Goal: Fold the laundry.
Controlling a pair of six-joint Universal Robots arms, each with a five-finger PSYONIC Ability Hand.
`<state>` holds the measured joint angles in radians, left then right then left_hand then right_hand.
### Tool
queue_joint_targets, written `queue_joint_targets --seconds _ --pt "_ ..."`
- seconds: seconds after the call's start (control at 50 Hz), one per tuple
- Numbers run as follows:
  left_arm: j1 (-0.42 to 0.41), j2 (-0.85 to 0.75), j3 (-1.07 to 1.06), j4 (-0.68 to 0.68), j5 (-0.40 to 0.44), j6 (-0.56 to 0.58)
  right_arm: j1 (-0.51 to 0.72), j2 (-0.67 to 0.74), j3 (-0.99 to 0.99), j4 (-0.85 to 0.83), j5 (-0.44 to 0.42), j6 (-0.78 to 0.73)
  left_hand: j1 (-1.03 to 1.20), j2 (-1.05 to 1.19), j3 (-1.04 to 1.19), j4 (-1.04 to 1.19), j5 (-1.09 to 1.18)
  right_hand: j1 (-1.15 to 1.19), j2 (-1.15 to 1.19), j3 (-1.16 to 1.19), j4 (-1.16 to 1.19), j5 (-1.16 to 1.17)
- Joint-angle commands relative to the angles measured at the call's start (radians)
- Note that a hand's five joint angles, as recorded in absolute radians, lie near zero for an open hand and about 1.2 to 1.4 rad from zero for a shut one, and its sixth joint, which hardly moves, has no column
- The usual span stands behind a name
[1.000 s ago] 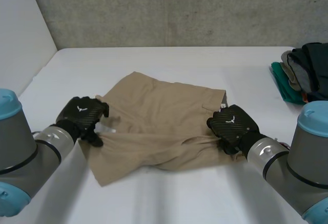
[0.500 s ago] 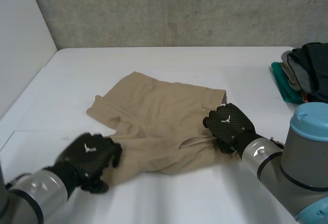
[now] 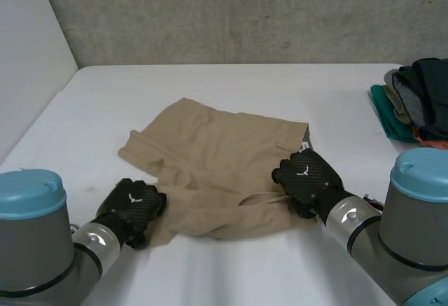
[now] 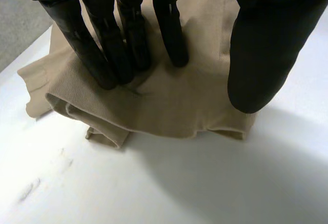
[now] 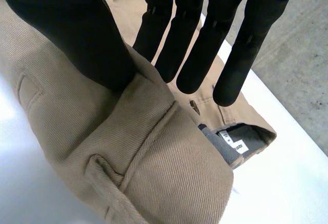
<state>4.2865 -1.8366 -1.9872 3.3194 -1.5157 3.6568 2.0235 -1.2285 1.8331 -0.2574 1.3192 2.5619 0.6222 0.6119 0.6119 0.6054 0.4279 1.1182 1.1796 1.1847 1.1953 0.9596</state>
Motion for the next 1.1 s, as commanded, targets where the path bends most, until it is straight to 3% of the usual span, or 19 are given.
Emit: queue_joint_targets --seconds 0.02,0.08,0.16,0.28,0.36,0.44,0.54,0.6,0.64,0.78,0.9,1.1 --pt "-0.005 -0.016 0.001 0.032 -0.001 0.049 -0.002 0.004 0.0 0.0 0.0 -0.003 0.043 0.053 0.053 0.06 0.063 0.278 0.217 0.212 0.201 0.262" --pt "-0.008 -0.023 0.001 0.042 -0.001 0.057 -0.002 0.003 0.0 0.0 0.0 -0.005 0.169 0.179 0.179 0.186 0.189 0.278 0.217 0.212 0.201 0.262" --pt "-0.008 -0.039 -0.001 0.071 -0.007 0.08 -0.003 0.0 -0.001 0.0 0.0 -0.005 0.773 0.783 0.783 0.79 0.793 0.278 0.217 0.212 0.201 0.262" --pt "-0.01 -0.006 -0.01 0.069 -0.023 0.065 -0.005 -0.014 -0.005 0.013 0.002 0.0 0.774 0.784 0.784 0.791 0.794 0.278 0.217 0.212 0.201 0.262" --pt "-0.005 0.094 -0.03 0.005 0.029 0.045 -0.006 -0.046 -0.008 0.095 0.0 -0.011 0.774 0.784 0.784 0.791 0.794 0.278 0.217 0.212 0.201 0.262" --pt "0.015 0.224 -0.048 -0.144 0.112 0.045 -0.025 -0.108 -0.02 0.272 -0.011 -0.055 0.774 0.784 0.784 0.791 0.794 0.278 0.217 0.212 0.201 0.262" --pt "0.056 0.359 -0.036 -0.431 0.228 0.075 -0.066 -0.167 -0.032 0.611 -0.041 -0.219 0.774 0.784 0.784 0.791 0.794 0.278 0.217 0.212 0.201 0.262" --pt "0.068 0.401 -0.022 -0.597 0.262 0.114 -0.089 -0.181 -0.034 0.79 -0.06 -0.322 0.774 0.784 0.784 0.791 0.794 0.278 0.217 0.212 0.201 0.262" --pt "0.078 0.402 -0.015 -0.652 0.275 0.13 -0.091 -0.183 -0.041 0.811 -0.083 -0.354 0.774 0.784 0.784 0.791 0.794 0.278 0.217 0.212 0.201 0.262" --pt "0.098 0.266 0.082 -0.528 0.275 0.157 -0.077 -0.12 -0.107 0.681 -0.11 -0.243 0.774 0.784 0.784 0.791 0.794 0.278 0.217 0.212 0.201 0.262" --pt "0.084 0.08 0.292 -0.327 0.207 0.134 -0.085 -0.016 -0.225 0.545 -0.091 -0.105 0.774 0.784 0.784 0.791 0.794 0.278 0.217 0.212 0.201 0.262" --pt "0.082 -0.311 0.775 -0.055 0.098 0.091 -0.091 0.182 -0.455 0.204 0.04 0.044 0.774 0.784 0.784 0.791 0.794 0.278 0.217 0.212 0.201 0.262"
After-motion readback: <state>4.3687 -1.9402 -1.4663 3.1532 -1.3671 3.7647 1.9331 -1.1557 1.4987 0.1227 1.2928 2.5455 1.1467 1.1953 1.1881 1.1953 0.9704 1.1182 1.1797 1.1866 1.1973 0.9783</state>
